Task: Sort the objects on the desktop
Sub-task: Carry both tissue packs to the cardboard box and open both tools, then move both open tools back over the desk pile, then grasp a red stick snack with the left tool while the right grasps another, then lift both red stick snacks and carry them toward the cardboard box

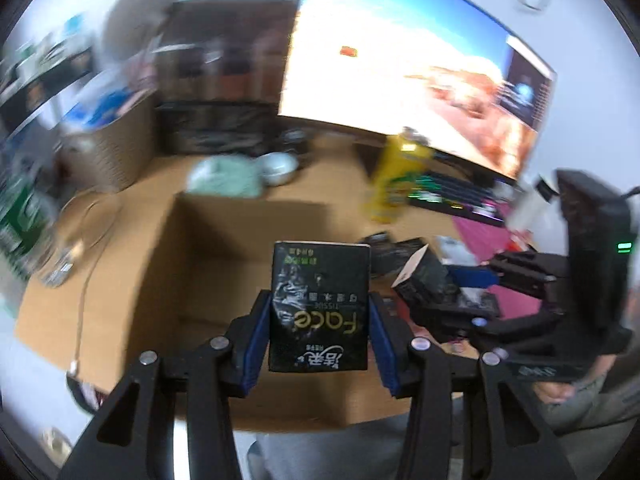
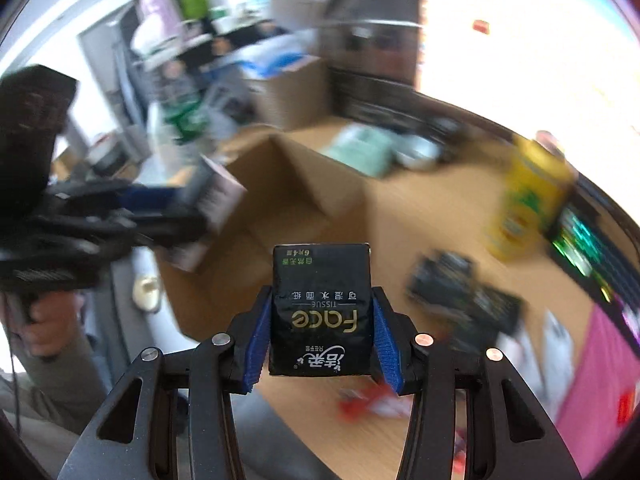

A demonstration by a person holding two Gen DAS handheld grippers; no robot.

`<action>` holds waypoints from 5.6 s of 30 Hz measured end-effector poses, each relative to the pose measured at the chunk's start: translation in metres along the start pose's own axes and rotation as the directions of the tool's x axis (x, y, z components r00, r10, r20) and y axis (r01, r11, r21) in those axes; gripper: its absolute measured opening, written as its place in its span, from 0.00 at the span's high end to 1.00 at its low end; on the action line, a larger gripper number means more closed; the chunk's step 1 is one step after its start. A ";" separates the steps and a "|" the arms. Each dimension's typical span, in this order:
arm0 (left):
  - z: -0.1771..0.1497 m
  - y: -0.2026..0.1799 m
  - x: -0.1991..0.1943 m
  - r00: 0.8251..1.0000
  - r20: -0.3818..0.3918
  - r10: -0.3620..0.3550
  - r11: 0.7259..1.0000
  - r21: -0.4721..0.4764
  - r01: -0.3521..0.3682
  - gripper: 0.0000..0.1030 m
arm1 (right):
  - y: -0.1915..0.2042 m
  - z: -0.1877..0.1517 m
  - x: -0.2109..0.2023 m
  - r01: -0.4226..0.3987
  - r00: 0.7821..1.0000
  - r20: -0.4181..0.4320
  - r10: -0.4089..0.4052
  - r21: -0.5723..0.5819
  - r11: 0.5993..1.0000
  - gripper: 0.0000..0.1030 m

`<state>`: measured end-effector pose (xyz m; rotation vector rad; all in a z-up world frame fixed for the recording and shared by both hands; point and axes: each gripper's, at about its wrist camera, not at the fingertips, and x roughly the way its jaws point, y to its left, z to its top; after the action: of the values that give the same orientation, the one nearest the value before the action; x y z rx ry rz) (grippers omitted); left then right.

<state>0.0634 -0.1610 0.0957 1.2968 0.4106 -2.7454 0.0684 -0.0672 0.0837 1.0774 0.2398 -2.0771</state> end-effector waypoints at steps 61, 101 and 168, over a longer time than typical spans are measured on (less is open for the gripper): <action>-0.006 -0.073 0.028 0.991 -0.096 -0.090 0.981 0.165 0.105 0.33 | -0.080 -0.061 -0.040 0.260 0.965 -0.046 -0.256 0.163 0.952 0.51; -0.063 -0.129 0.167 0.900 -0.428 -0.084 0.959 0.212 0.190 0.42 | -0.148 -0.117 0.027 0.269 0.944 -0.248 -0.217 0.204 0.941 0.51; -0.036 -0.128 0.193 0.915 -0.403 0.013 0.966 0.241 0.092 0.82 | -0.144 -0.141 0.004 0.259 0.952 -0.227 -0.204 0.250 0.933 0.84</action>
<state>-0.0568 -0.0200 -0.0476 1.9516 0.1030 -2.6173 0.0527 0.0972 -0.0323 1.4919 0.1840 -2.2619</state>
